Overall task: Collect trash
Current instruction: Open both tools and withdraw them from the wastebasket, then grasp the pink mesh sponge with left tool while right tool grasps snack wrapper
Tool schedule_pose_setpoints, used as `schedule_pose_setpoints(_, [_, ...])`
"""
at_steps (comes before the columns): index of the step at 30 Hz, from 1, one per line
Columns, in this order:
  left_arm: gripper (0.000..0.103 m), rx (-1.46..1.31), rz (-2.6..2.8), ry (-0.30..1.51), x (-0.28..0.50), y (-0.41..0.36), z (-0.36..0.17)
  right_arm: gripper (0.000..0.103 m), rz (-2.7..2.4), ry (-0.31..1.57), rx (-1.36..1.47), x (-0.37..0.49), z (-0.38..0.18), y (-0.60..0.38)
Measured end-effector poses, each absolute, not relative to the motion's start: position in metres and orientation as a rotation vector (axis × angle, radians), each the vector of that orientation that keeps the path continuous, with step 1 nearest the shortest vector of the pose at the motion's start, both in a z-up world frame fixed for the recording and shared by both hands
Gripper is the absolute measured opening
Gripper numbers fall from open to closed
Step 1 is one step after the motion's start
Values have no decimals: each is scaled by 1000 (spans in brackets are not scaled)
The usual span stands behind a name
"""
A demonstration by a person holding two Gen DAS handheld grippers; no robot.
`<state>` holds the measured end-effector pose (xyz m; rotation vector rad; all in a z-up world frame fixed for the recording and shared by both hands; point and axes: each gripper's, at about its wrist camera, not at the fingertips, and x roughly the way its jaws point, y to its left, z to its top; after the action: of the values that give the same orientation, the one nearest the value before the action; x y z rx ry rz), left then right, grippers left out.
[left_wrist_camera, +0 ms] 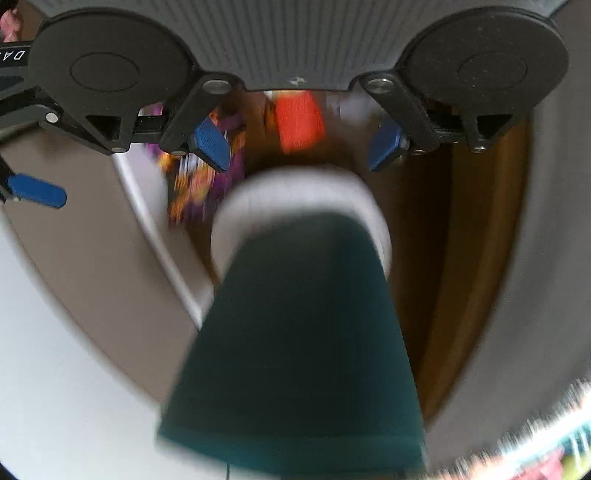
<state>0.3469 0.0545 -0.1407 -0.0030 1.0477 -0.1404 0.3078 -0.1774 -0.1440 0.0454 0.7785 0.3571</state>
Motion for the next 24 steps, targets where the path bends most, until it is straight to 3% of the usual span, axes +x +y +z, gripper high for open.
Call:
schedule_pose_setpoints(13, [82, 152, -290, 1437, 296, 0, -309, 101, 353, 992, -63, 258, -269, -187])
schedule_pose_setpoints(24, [82, 193, -361, 1593, 266, -14, -391, 91, 564, 1222, -365, 221, -370, -146])
